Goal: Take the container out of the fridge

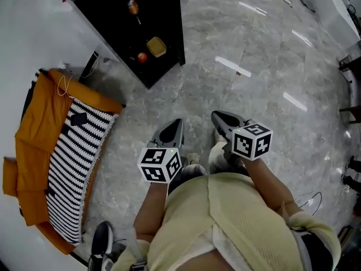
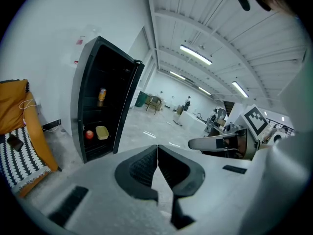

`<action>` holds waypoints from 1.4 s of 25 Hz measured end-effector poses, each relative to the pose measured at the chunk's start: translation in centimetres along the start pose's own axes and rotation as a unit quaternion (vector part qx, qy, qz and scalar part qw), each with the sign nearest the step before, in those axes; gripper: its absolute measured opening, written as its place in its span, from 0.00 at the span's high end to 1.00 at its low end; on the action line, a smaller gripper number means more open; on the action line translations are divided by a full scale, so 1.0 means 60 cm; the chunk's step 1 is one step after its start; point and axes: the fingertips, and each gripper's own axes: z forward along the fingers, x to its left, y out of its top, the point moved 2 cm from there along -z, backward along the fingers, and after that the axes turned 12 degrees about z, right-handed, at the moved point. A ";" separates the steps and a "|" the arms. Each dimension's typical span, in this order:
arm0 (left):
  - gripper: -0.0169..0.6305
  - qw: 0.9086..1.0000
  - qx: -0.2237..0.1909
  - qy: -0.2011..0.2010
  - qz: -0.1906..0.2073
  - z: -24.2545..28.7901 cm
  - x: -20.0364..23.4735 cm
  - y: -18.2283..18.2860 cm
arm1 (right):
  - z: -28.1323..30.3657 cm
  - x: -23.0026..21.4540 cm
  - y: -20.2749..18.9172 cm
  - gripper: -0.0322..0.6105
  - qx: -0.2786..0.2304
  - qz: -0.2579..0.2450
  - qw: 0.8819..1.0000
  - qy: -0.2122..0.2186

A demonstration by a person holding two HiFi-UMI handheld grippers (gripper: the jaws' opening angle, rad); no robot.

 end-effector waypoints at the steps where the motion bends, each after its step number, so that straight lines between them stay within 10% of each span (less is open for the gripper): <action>1: 0.94 1.000 0.000 0.005 -0.002 0.007 0.005 0.003 | 0.009 -0.002 0.009 0.91 0.004 -0.004 1.000 0.005; 35: 0.94 0.989 0.028 0.114 -0.088 0.253 -0.002 0.099 | 0.106 -0.188 0.208 0.91 0.104 -0.051 0.991 0.069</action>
